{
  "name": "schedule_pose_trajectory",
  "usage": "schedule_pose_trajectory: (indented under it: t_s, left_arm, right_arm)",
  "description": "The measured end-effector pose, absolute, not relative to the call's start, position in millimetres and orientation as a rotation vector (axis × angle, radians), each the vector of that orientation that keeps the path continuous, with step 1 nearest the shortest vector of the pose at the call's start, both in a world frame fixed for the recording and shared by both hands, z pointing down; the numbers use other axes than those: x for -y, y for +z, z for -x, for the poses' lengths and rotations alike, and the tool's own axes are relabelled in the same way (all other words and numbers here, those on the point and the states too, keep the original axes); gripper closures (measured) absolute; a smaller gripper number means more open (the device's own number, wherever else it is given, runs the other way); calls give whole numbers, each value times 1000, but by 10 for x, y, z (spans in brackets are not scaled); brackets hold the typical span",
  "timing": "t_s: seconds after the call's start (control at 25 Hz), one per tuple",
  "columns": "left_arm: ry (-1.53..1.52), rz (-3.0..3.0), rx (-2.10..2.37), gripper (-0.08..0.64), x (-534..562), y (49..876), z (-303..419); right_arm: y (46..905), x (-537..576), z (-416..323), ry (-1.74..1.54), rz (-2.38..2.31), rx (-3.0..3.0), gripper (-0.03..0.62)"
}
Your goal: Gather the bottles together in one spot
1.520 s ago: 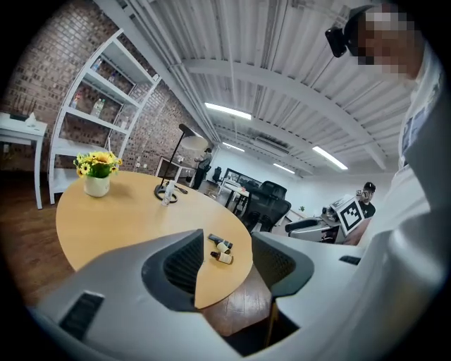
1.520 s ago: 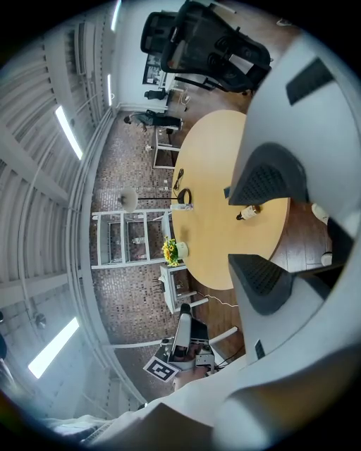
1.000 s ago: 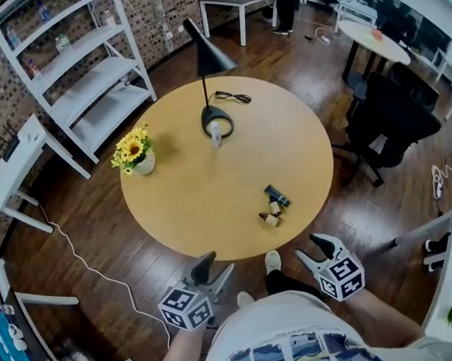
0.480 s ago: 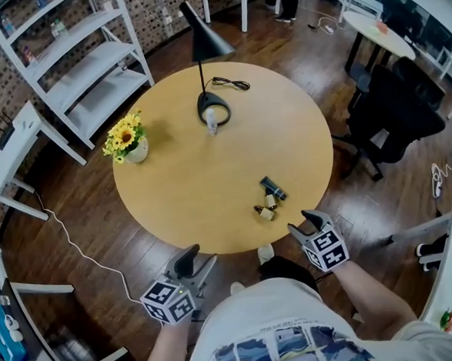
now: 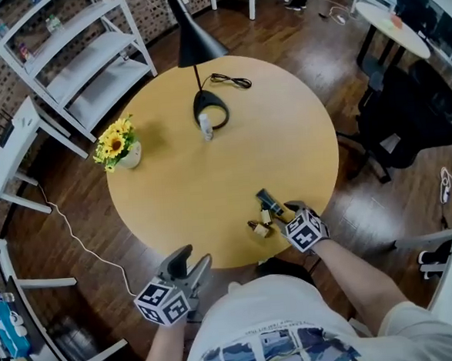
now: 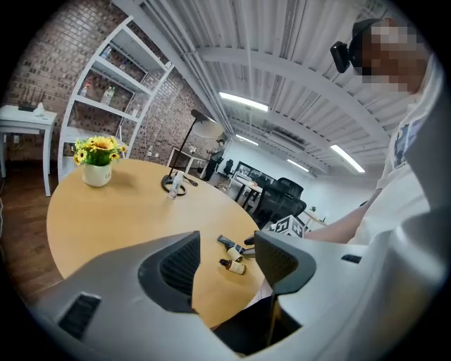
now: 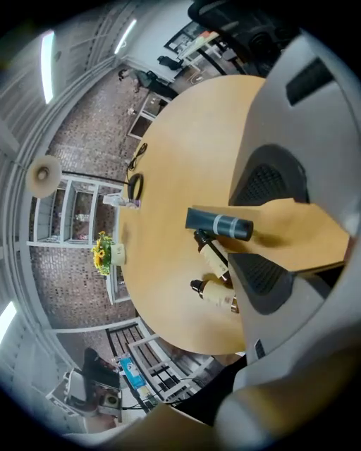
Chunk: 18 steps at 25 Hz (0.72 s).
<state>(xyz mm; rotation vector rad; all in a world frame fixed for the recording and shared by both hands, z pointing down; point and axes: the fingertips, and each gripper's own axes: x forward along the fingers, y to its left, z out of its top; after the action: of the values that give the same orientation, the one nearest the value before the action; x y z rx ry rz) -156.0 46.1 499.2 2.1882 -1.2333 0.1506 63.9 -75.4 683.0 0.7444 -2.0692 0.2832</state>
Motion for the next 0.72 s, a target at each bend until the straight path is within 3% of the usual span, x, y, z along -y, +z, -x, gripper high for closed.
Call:
schedule_pose_trajectory:
  t_s: [0.44,0.72]
  left_arm:
    - [237,-2145,1201,342,256,5070,1026]
    - [276,-2186,1041,342,796,5146,373]
  right_arm:
    - [7069,977,-677,409,-562,2120,459]
    - [6623,1248,-1028,519,-707,2241,460]
